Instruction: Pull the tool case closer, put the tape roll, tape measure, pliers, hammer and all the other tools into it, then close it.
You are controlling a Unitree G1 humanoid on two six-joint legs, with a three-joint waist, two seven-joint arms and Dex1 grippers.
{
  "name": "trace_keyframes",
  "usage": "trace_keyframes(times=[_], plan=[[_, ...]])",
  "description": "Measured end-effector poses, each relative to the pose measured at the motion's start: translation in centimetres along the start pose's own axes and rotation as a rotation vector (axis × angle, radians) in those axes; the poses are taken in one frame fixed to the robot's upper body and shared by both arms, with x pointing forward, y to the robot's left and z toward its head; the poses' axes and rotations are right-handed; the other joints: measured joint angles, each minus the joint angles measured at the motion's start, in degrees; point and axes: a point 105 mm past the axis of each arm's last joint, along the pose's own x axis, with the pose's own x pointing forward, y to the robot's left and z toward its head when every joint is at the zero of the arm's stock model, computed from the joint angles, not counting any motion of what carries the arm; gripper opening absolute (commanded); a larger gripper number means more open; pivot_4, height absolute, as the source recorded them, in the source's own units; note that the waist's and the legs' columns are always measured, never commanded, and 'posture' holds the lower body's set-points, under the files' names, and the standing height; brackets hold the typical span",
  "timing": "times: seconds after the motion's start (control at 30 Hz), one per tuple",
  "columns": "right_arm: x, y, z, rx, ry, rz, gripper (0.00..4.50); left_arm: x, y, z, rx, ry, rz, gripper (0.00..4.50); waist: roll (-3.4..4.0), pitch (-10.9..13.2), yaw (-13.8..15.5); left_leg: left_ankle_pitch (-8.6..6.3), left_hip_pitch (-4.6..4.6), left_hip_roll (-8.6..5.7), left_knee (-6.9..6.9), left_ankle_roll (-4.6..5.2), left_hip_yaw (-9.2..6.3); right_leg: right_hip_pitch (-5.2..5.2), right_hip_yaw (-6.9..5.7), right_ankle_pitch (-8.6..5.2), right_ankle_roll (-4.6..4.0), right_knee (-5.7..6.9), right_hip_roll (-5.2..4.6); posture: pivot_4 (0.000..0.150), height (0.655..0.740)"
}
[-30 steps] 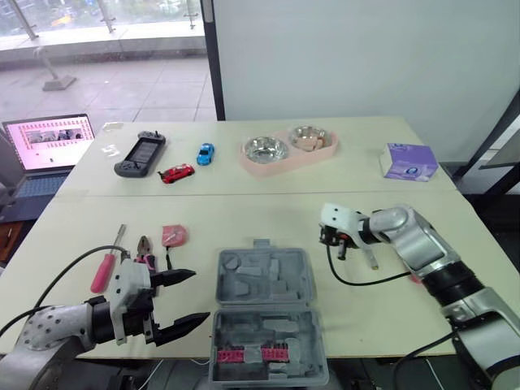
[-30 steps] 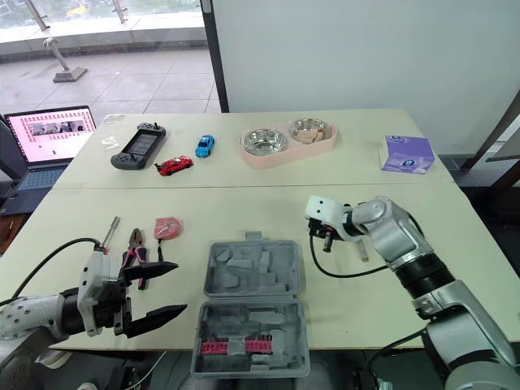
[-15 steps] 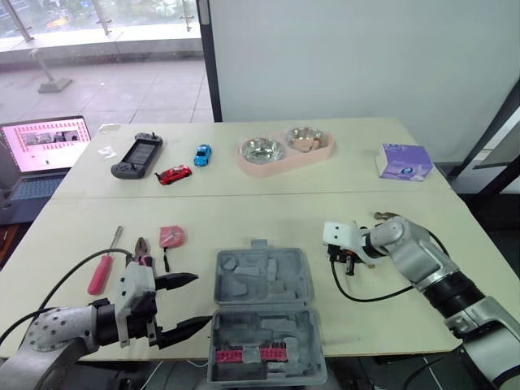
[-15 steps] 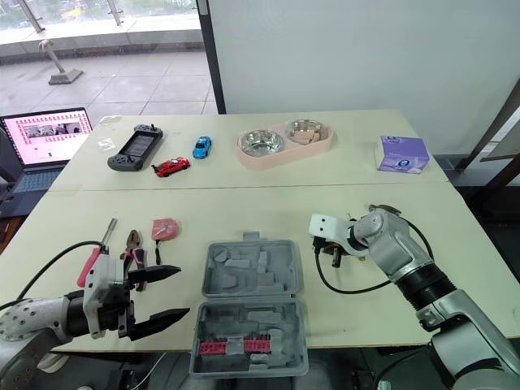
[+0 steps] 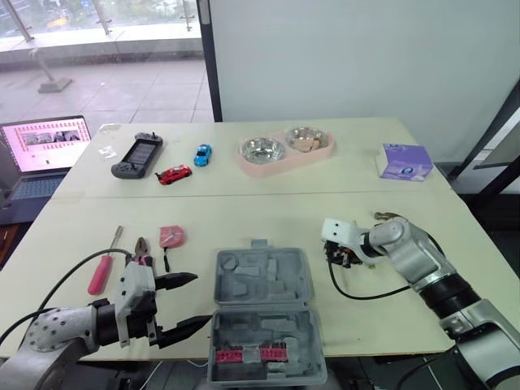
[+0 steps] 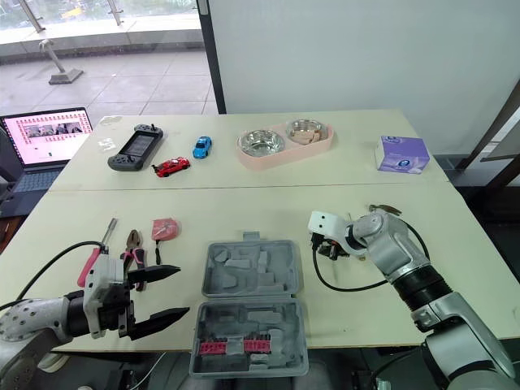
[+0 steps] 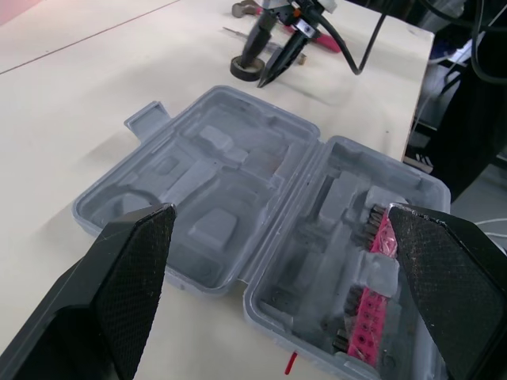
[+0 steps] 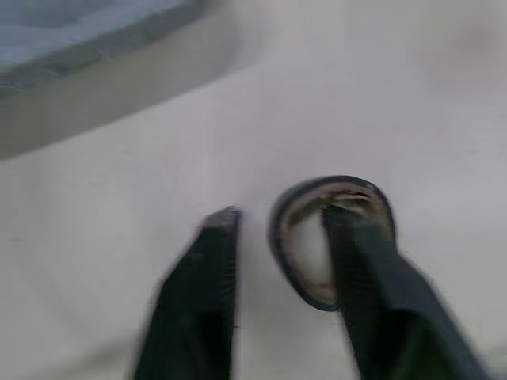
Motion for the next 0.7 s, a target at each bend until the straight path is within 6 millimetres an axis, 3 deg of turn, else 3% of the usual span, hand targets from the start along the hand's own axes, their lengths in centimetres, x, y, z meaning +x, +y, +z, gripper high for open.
trace_keyframes(times=[0.03, 0.33, 0.43, 0.57, 0.63, 0.7], plan=[[0.1, 0.1, 0.1, -0.001, -0.003, 0.002, 0.08, 0.0, 0.0, 0.0, 0.000, 0.000, -0.001, 4.50, 0.00, 0.0, 0.0, 0.00, 0.00, 0.00, 0.00, 0.00, 0.00, 0.00, 0.00, 0.00, -0.01, 0.00, 0.00, 0.150, 0.7360], [-0.1, 0.5, 0.4, 0.006, -0.017, -0.021, 0.08, 0.0, 0.0, 0.0, -0.001, 0.000, -0.004, 4.50, 0.03, 0.0, 0.2, 0.00, -0.08, 0.00, -0.01, 0.00, 0.00, -0.09, 0.01, 0.01, -0.01, 0.00, 0.00, 0.150, 0.7360], [-0.9, 0.6, 1.6, -0.026, -0.049, -0.017, 0.08, -0.1, 0.0, -0.1, -0.006, 0.002, 0.001, 4.50, 0.13, 0.1, 0.2, 0.00, -0.15, -0.01, -0.01, 0.00, 0.00, -0.14, 0.01, 0.01, 0.00, 0.00, -0.01, 0.150, 0.7360], [-3.1, -0.2, 5.7, -0.068, -0.148, -0.027, 0.08, -0.7, 0.7, -0.6, -0.029, 0.011, 0.042, 4.50, 0.21, 0.1, 0.0, 0.00, -0.15, 0.02, -0.01, 0.00, 0.00, -0.19, 0.02, 0.01, 0.00, 0.04, 0.02, 0.150, 0.7360], [-4.3, -0.1, 9.4, -0.105, -0.233, -0.004, 0.08, -1.4, 1.4, -0.9, -0.036, 0.014, 0.081, 4.50, 0.21, 0.1, 0.0, 0.00, -0.15, 0.10, -0.03, 0.00, 0.00, -0.21, 0.02, 0.01, -0.01, 0.04, 0.10, 0.150, 0.7360], [-4.8, 1.2, 13.3, -0.187, -0.308, 0.051, 0.08, -2.1, 1.9, -1.1, -0.041, 0.017, 0.111, 4.50, 0.20, 0.1, -0.1, 0.00, -0.15, 0.25, -0.04, -0.01, 0.00, -0.24, 0.02, 0.02, -0.03, 0.02, 0.23, 0.150, 0.7360]])
